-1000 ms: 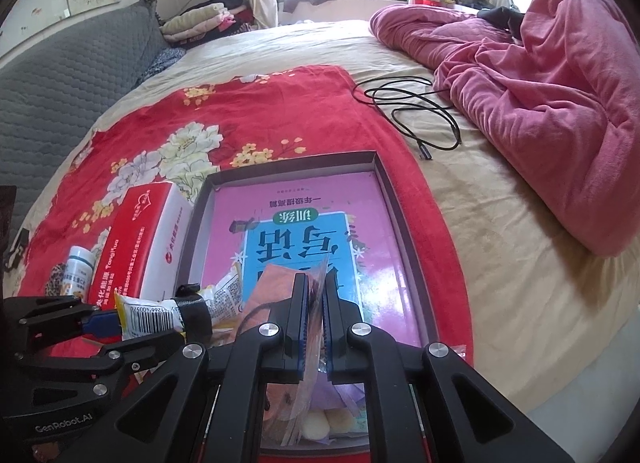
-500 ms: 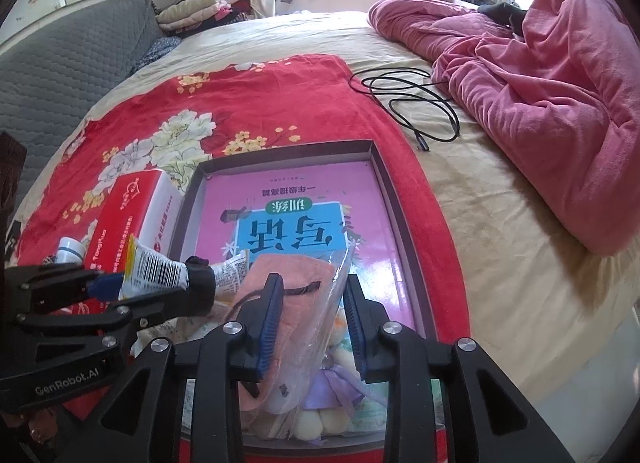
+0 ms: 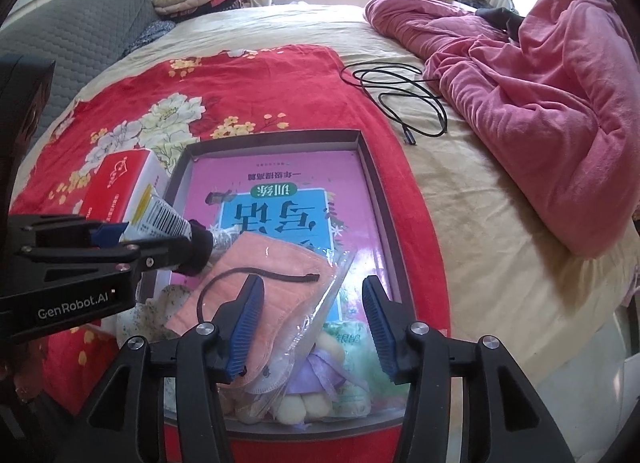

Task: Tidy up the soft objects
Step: 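Lower the mask bag onto the tray and open the right tool while the left tool releases the snack packet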

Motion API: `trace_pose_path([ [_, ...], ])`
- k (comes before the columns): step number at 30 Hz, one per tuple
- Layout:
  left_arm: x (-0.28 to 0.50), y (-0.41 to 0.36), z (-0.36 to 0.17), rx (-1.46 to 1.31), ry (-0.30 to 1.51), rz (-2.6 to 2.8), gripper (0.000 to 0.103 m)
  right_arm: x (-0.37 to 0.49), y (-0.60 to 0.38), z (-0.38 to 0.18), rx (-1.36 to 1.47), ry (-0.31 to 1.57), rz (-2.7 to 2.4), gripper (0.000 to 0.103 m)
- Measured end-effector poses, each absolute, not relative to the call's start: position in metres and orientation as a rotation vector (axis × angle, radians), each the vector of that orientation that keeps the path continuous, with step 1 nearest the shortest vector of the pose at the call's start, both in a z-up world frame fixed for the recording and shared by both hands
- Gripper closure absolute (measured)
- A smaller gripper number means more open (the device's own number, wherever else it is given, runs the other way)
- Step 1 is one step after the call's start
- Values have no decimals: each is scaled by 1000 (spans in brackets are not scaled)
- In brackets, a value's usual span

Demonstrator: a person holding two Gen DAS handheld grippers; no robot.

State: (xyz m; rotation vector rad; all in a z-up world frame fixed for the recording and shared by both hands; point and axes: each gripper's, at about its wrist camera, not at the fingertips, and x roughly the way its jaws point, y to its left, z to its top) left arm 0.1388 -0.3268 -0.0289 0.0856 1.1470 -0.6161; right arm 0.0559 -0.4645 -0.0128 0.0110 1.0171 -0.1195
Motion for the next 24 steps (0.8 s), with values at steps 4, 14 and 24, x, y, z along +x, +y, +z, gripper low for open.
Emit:
trace_pose_path([
  [4,130,-326,-31,81,1156,-646,69,55,-465,-11,19,1014,-123,50],
  [14,104,-328,-36,110,1170,-706,68,50,-466,-7,23,1015,-134,49],
  [24,92,-324,-28,103,1144,-755,48,46,-465,-8,16,1027,-151,40],
])
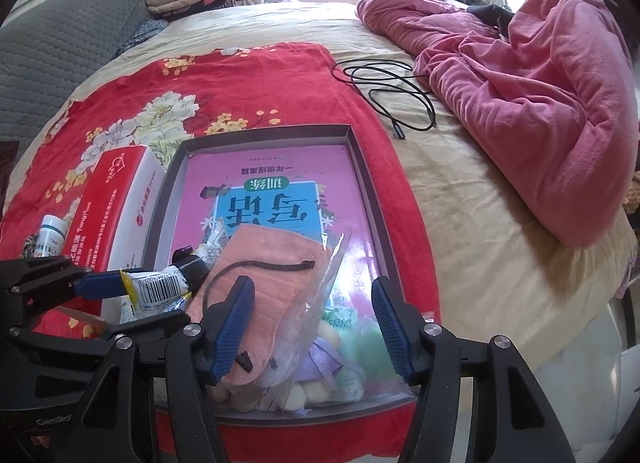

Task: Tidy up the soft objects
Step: 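Lower the mask bag onto the tray and open the right tool while the left tool releases the snack packet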

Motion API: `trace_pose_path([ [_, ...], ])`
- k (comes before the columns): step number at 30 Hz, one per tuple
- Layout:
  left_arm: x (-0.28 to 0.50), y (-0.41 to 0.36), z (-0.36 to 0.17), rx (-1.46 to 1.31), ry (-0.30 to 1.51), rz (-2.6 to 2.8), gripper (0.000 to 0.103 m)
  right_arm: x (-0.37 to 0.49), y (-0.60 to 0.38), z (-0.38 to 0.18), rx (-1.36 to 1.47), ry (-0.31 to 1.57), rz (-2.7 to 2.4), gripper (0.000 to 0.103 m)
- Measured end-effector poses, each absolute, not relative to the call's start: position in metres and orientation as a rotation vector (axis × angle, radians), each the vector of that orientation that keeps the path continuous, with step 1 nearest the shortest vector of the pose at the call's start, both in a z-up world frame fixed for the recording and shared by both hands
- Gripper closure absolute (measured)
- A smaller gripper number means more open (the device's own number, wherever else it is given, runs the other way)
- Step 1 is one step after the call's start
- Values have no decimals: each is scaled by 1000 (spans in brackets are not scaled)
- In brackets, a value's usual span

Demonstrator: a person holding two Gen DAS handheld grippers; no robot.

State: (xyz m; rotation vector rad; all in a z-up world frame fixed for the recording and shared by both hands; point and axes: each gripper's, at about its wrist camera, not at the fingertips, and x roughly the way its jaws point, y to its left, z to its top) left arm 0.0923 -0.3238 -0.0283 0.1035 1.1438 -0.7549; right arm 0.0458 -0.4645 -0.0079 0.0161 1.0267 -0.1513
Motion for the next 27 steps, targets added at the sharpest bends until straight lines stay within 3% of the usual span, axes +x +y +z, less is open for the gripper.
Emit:
trace_pose_path([
  [18,90,-310,-26,105,1144,-731,39,41,-461,11,-21,983,-186,29],
  [27,85,-306,-20,90,1133,-752,35,39,-457,21,-33,965,-190,28],
])
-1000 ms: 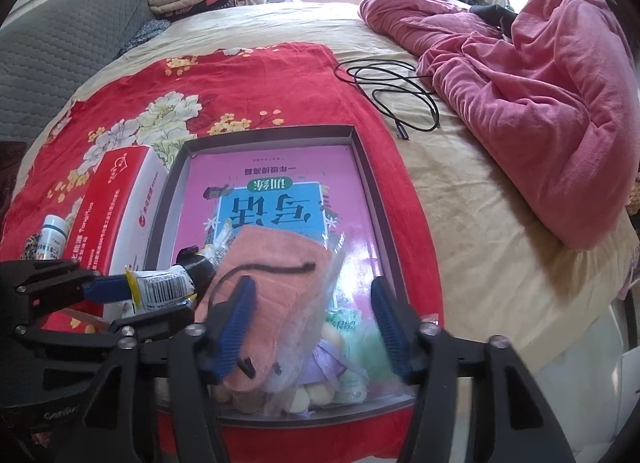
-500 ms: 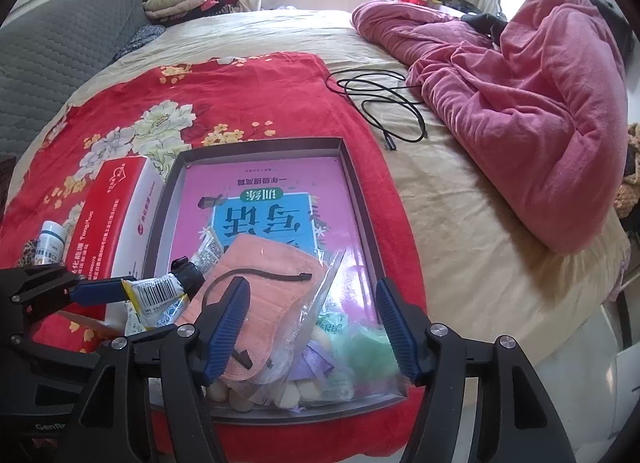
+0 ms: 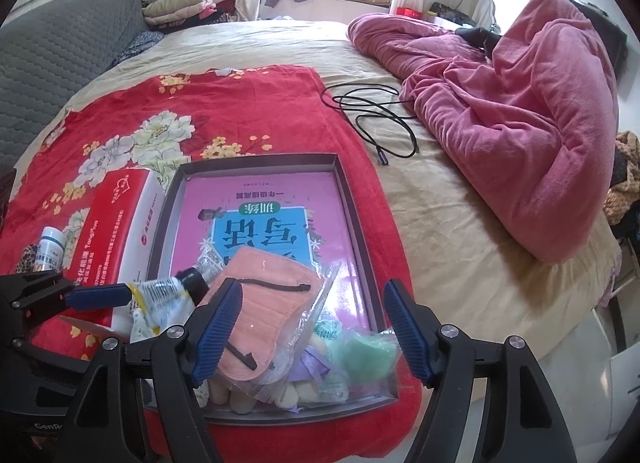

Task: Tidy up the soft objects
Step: 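Lower the mask bag onto the tray and open the right tool while the left tool releases the snack packet, then move both open tools back from the tray toward the remaining items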

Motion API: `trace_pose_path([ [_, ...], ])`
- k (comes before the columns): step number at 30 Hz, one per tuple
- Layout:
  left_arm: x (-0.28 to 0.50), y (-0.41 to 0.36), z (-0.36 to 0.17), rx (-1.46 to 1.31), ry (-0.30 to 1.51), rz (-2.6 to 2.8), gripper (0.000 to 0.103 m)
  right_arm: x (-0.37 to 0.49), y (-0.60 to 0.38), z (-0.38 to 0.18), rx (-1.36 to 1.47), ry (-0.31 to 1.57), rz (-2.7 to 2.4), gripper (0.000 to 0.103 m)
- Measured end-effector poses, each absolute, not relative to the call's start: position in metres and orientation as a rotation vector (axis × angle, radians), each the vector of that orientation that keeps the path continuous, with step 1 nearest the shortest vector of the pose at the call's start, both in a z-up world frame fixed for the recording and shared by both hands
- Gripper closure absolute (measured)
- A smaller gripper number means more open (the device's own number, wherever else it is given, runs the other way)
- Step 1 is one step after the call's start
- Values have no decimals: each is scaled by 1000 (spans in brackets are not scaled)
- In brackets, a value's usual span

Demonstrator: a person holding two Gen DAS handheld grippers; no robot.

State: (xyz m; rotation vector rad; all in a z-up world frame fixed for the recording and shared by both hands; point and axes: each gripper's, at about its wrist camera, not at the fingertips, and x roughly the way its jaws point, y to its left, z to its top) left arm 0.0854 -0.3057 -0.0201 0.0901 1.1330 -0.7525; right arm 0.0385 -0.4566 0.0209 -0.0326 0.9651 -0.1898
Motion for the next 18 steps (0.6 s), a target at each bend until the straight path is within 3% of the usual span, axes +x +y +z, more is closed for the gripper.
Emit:
trace_pose_path([
  [18,76,-275,7,60,1079,-718,26,31,-442,38,-66,926,-200,27],
])
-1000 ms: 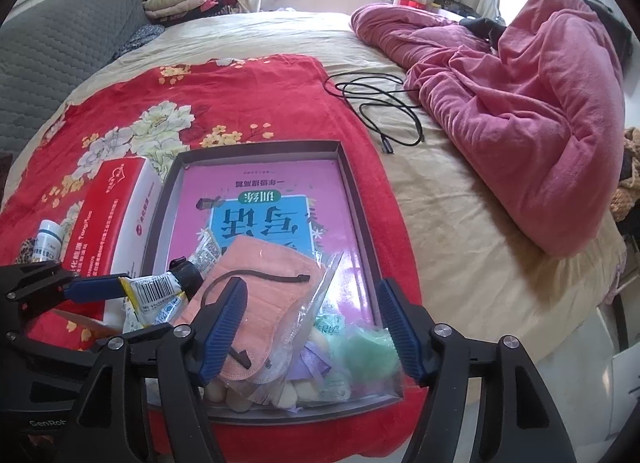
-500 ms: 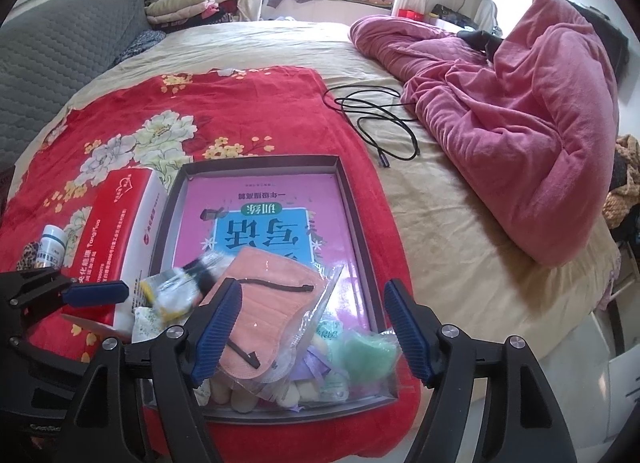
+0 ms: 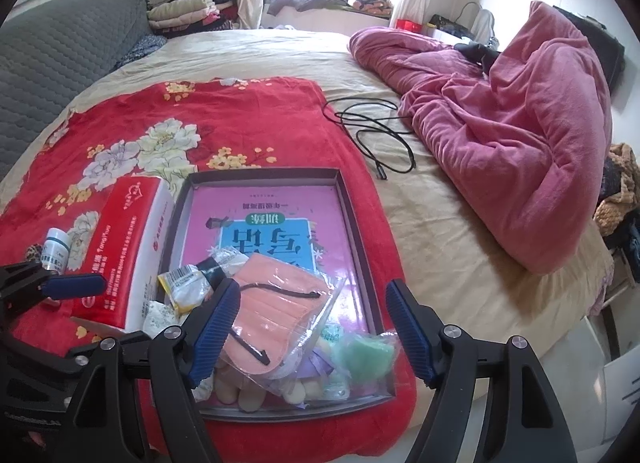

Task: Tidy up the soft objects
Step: 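Move both open tools back from the tray toward the remaining items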

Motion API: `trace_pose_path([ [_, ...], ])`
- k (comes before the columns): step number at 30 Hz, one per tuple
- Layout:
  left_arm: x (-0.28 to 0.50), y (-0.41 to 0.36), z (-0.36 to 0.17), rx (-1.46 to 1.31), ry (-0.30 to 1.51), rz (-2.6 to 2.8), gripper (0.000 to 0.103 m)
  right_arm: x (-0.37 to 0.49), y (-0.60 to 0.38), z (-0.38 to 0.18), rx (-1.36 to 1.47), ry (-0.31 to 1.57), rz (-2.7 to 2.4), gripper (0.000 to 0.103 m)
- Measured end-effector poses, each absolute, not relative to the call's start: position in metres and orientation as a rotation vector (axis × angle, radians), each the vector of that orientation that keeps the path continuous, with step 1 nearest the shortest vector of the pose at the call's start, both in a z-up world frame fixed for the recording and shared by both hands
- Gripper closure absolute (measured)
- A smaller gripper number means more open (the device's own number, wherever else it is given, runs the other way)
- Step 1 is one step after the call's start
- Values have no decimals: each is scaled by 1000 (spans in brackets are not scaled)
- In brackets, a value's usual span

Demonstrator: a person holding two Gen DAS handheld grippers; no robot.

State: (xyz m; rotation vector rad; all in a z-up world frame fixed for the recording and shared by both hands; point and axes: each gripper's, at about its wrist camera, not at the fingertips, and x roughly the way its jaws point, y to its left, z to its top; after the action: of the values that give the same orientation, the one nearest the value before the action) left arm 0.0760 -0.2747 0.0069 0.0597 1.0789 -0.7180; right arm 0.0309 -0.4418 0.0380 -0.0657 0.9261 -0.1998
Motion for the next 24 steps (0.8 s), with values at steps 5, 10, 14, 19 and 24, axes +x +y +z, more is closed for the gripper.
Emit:
trace_pose_path([
  [5,73,-256,16,46,1060,-698,25,31,-429,46,-98,901,-198,26],
  [10,69,-232,25,39,1038,-653,25,30,-411,52,-121,881,-181,25],
  [14,70,-213,30,14,1032,-624,25,29,-395,56,-142,873,-159,25],
  [19,69,-188,39,-6,1011,-581,25,29,-371,59,-178,865,-123,25],
  [24,65,-158,44,-28,1000,-536,25,28,-344,63,-203,856,-82,24],
])
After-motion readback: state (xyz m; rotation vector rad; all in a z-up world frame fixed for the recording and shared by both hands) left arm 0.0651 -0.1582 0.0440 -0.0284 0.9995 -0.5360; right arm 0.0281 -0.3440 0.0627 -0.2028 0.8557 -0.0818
